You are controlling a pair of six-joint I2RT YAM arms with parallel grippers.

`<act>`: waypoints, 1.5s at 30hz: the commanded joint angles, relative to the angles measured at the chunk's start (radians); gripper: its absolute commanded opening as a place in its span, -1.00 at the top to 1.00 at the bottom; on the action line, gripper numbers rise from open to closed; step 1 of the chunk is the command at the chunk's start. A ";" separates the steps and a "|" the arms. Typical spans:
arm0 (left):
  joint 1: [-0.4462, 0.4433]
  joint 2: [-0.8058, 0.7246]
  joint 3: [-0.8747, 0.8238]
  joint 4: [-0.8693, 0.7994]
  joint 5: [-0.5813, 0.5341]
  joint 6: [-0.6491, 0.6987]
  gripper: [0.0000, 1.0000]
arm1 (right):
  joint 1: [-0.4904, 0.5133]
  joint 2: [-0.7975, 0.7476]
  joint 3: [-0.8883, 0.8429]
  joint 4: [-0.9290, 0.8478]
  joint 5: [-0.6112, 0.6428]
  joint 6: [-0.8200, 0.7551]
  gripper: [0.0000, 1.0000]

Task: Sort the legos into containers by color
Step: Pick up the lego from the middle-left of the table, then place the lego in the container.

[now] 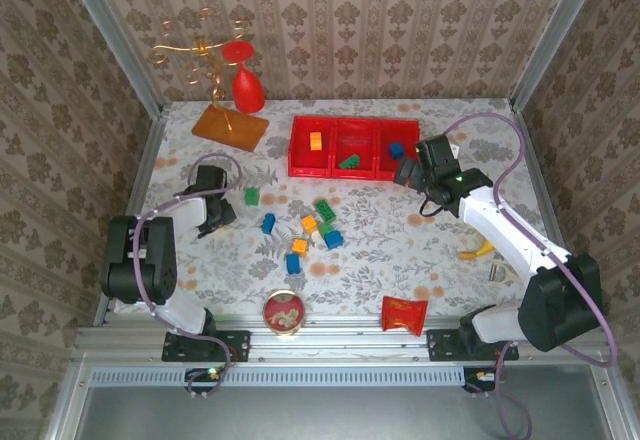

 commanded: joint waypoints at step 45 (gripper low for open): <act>-0.457 0.297 0.652 0.008 -0.098 0.140 0.25 | 0.013 -0.059 -0.082 -0.042 0.032 0.046 -1.00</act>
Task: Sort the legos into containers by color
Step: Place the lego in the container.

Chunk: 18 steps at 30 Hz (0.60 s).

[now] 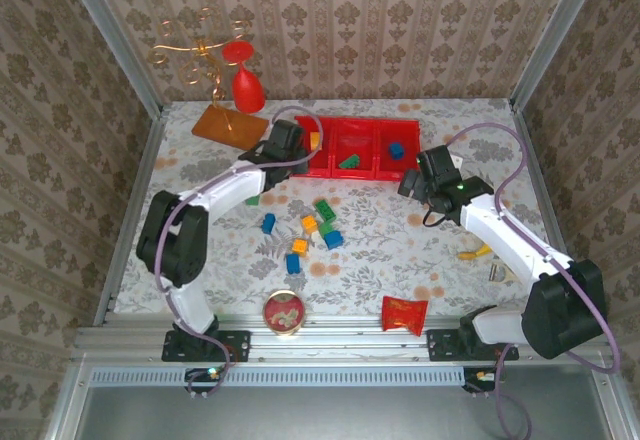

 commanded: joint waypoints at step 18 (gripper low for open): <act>-0.015 0.214 0.278 -0.130 -0.072 0.037 0.08 | 0.024 -0.009 0.000 -0.018 -0.001 0.010 -1.00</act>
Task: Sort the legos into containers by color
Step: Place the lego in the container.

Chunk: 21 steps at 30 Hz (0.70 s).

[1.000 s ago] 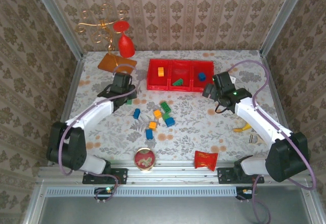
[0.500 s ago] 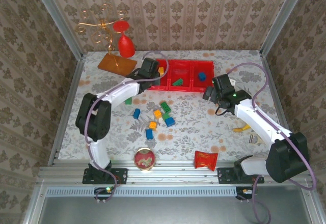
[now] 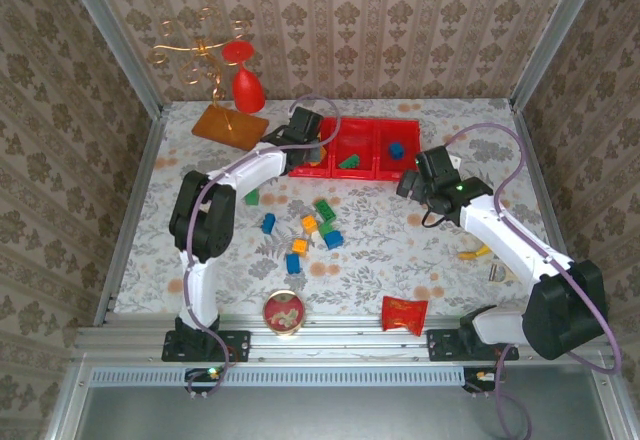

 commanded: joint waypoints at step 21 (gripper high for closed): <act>0.013 -0.431 -0.416 0.091 -0.107 -0.074 -1.00 | 0.207 0.074 0.091 -0.016 0.091 -0.039 -1.00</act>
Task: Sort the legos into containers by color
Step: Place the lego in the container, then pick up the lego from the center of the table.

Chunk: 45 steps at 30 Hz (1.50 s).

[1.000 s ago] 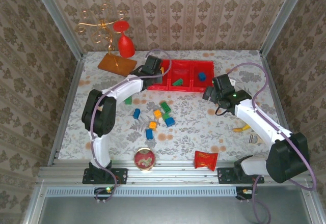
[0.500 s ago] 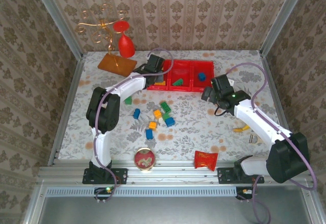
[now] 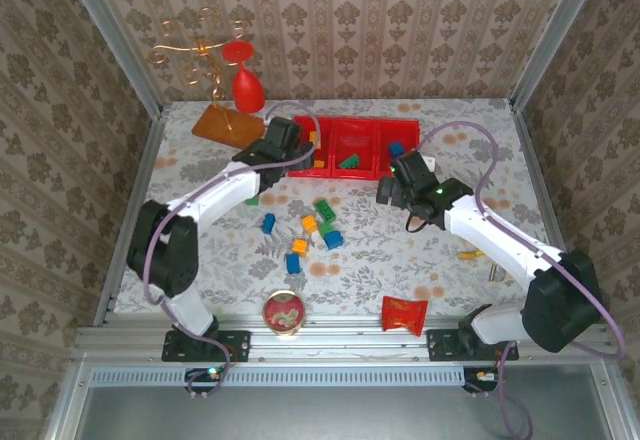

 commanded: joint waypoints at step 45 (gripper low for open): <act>0.200 -0.673 -0.674 0.040 -0.099 -0.218 -1.00 | 0.170 0.759 0.691 -0.194 -0.265 -0.314 -0.66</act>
